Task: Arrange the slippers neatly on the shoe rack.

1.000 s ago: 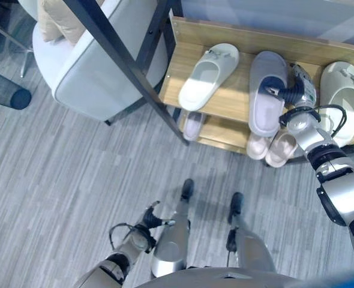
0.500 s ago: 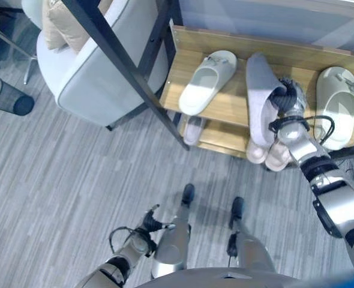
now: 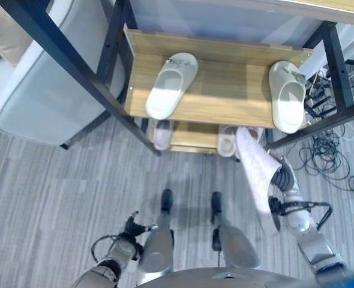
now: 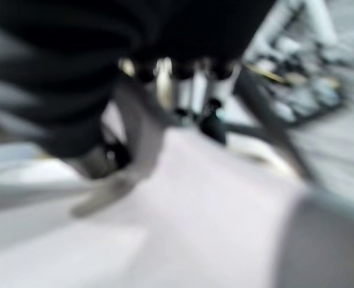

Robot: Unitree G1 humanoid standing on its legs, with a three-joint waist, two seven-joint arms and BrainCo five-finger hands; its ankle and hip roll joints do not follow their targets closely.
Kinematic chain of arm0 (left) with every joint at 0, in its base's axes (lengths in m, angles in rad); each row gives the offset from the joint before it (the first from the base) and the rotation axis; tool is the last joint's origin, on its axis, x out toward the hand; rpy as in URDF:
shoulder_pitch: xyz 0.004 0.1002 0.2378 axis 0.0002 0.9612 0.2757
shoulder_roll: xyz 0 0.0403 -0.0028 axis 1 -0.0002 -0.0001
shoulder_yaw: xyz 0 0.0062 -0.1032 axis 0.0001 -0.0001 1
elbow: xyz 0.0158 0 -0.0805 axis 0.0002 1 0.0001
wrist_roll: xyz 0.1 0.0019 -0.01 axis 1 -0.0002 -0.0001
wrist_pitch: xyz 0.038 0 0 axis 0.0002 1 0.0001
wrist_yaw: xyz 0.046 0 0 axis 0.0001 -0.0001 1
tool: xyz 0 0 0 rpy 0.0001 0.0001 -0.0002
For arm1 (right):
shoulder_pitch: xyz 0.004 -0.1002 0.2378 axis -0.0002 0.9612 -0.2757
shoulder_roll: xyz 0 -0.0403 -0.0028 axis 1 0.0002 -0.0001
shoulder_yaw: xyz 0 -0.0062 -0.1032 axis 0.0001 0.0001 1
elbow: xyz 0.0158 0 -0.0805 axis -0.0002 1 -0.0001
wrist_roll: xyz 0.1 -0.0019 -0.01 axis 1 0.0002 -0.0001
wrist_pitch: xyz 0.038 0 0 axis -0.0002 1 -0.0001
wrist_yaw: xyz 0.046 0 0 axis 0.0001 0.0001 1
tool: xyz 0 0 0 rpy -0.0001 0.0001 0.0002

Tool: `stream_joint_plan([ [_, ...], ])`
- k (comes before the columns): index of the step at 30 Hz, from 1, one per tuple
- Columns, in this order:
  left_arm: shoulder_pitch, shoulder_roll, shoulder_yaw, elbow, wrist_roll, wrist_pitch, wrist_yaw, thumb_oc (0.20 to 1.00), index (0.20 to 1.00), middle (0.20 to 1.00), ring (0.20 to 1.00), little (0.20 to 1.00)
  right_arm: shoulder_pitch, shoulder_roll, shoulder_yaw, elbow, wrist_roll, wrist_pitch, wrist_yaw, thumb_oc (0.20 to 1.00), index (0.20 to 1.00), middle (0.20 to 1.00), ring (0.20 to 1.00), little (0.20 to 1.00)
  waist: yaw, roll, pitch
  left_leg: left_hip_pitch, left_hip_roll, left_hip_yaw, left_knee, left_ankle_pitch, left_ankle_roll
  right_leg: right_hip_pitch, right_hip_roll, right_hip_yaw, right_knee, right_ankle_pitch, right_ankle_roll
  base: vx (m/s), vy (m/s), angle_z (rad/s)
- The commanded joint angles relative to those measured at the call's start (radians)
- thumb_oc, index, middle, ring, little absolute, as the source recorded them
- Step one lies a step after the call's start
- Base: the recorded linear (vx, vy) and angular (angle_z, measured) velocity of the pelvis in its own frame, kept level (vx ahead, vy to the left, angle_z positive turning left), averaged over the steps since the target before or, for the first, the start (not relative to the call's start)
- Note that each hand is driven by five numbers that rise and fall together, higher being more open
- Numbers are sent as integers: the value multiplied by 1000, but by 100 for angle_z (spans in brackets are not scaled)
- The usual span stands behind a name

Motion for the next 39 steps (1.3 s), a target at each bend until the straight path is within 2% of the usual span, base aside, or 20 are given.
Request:
stream_joint_plan([
  [1, 58, 21, 29, -18, 28, 8, 6, 1000, 1000, 1000, 1000, 1000, -68, -41, -8, -136, 50, -52, 28, 200, 200, 200, 200, 200, -11, 36, 46, -4, 23, 32, 171, -193, 32, -58, -74, 53, 385, 24, 62, 42, 143, 3],
  [4, 40, 28, 42, -26, 6, 4, 17, 1000, 1000, 1000, 1000, 1000, -75, -42, 20, -114, 27, -51, 23, 200, 200, 200, 200, 200, -25, 46, 80, 65, 30, 33, 152, -210, 31, -140, -33, 35, 443, -38, 41, 111, 121, -21],
  [6, 21, 26, 58, -15, -25, 2, 19, 1000, 1000, 1000, 1000, 1000, -98, -44, 32, -87, 43, -48, 26, 200, 200, 200, 200, 200, -42, 30, 91, 106, 18, 26, 131, -222, 29, -189, 22, 14, 360, -62, 30, 154, -6, -19],
  [8, -3, 30, 56, -5, -41, 3, 15, 1000, 1000, 1000, 1000, 1000, -147, -51, 70, -25, 20, -37, 10, 200, 200, 200, 200, 200, -45, 15, 94, 132, 11, 19, 125, -243, 24, -224, 41, -30, 262, -49, 39, 206, -141, -21],
  [9, -4, 33, 49, -9, -19, -1, 12, 1000, 1000, 1000, 1000, 1000, -138, -55, 62, -41, -2, -32, 0, 200, 200, 200, 200, 200, -53, 11, 83, 133, 0, -2, 141, -266, 19, -175, 47, -17, 167, -64, 38, 222, -186, -10],
  [10, -5, 34, 47, -19, -12, -5, 19, 1000, 1000, 1000, 1000, 1000, -137, -53, 71, -37, -9, -34, -8, 200, 200, 200, 200, 200, -51, 9, 74, 121, -9, -6, 165, -271, 16, -157, 60, 16, 146, -71, 18, 161, -170, -3],
  [12, -19, 34, 38, -62, -32, -14, 43, 1000, 1000, 1000, 1000, 1000, -171, -61, 86, 5, -12, -39, -31, 200, 200, 200, 200, 200, -35, 0, 80, 42, -13, -8, 311, -273, -14, -138, 83, 27, 162, -91, -20, 44, -176, 61],
  [14, -20, 36, 28, -121, -51, -31, 54, 1000, 1000, 1000, 1000, 1000, -198, -79, 105, 20, -28, -36, -47, 200, 200, 200, 200, 200, -19, -10, 102, -85, 8, -8, 517, -236, -45, -116, 80, 6, 176, -112, -45, -32, -158, 118],
  [15, -25, 35, 19, -137, -56, -32, 59, 1000, 1000, 1000, 1000, 1000, -205, -81, 106, 25, -25, -38, -54, 200, 200, 200, 200, 200, -17, -13, 110, -135, 24, -10, 568, -202, -50, -109, 82, -3, 175, -123, -58, -33, -101, 89],
  [16, -29, 34, 8, -152, -59, -36, 68, 1000, 1000, 1000, 1000, 1000, -213, -79, 107, 40, -16, -40, -60, 200, 200, 200, 200, 200, -10, -15, 116, -167, 48, -5, 558, -183, -48, -102, 81, -12, 177, -139, -64, 61, -66, 66],
  [17, -39, 39, -4, -147, -45, -34, 80, 1000, 1000, 1000, 1000, 1000, -231, -68, 109, 55, -4, -44, -76, 200, 200, 200, 200, 200, 4, -24, 123, -198, 90, 6, 466, -196, -40, -95, 79, -22, 184, -156, -58, 77, -31, 26],
  [18, -40, 39, -4, -147, -45, -34, 80, 1000, 1000, 1000, 1000, 1000, -232, -68, 109, 56, -4, -44, -76, 200, 200, 200, 200, 200, 5, -25, 125, -195, 90, 7, 464, -196, -40, -94, 79, -21, 185, -157, -58, 142, 18, 31],
  [21, -56, 52, -1, -91, -36, -30, 100, 1000, 1000, 1000, 1000, 1000, -262, -51, 132, 88, 8, -54, -99, 200, 200, 200, 200, 200, 49, -28, 130, -210, 163, -45, 221, -50, -65, -99, 95, -14, 227, -185, -51, 134, 124, 23],
  [23, -67, 56, 14, -52, -33, -21, 112, 1000, 1000, 1000, 1000, 1000, -251, -43, 131, 95, -2, -49, -105, 200, 200, 200, 200, 200, 54, -28, 133, -230, 175, -57, 185, -22, -75, -104, 89, -2, 266, -205, -43, 159, 213, -11],
  [25, -70, 54, 31, -31, -36, -20, 115, 1000, 1000, 1000, 1000, 1000, -242, -40, 132, 94, -8, -52, -98, 200, 200, 200, 200, 200, 48, -24, 131, -209, 180, -45, 173, -31, -76, -115, 87, 12, 296, -219, -40, 101, 217, -42],
  [27, -104, 71, 48, -1, -51, -21, 149, 1000, 1000, 1000, 1000, 1000, -246, -34, 154, 112, -4, -58, -97, 200, 200, 200, 200, 200, 46, -33, 149, -250, 141, -38, 241, -59, -70, -171, 59, 42, 358, -210, -32, 52, 252, -57],
  [30, -149, 109, 44, -16, -56, -31, 177, 1000, 1000, 1000, 1000, 1000, -296, -17, 178, 157, -8, -51, -111, 200, 200, 200, 200, 200, 46, -48, 168, -305, 114, -22, 361, -113, -57, -213, 37, 60, 403, -215, -24, 35, 147, -34],
  [31, -150, 109, 44, -16, -56, -31, 176, 1000, 1000, 1000, 1000, 1000, -297, -16, 178, 157, -8, -51, -111, 200, 200, 200, 200, 200, 45, -47, 165, -309, 115, -22, 359, -110, -57, -217, 37, 60, 400, -211, -24, 50, 140, -22],
  [35, -168, 136, 44, -68, -110, -72, 172, 1000, 1000, 1000, 1000, 1000, -360, -14, 187, 216, -72, -25, -168, 200, 200, 200, 200, 200, 39, -50, 197, -392, 109, 0, 533, -212, -28, -292, 15, 52, 482, -217, -15, 16, 139, -13],
  [39, -160, 124, 35, -92, -126, -89, 180, 1000, 1000, 1000, 1000, 1000, -365, -14, 184, 233, -103, -15, -192, 200, 200, 200, 200, 200, 39, -47, 201, -446, 125, 2, 604, -243, -19, -361, 6, 25, 543, -207, 0, -16, 26, -26],
])
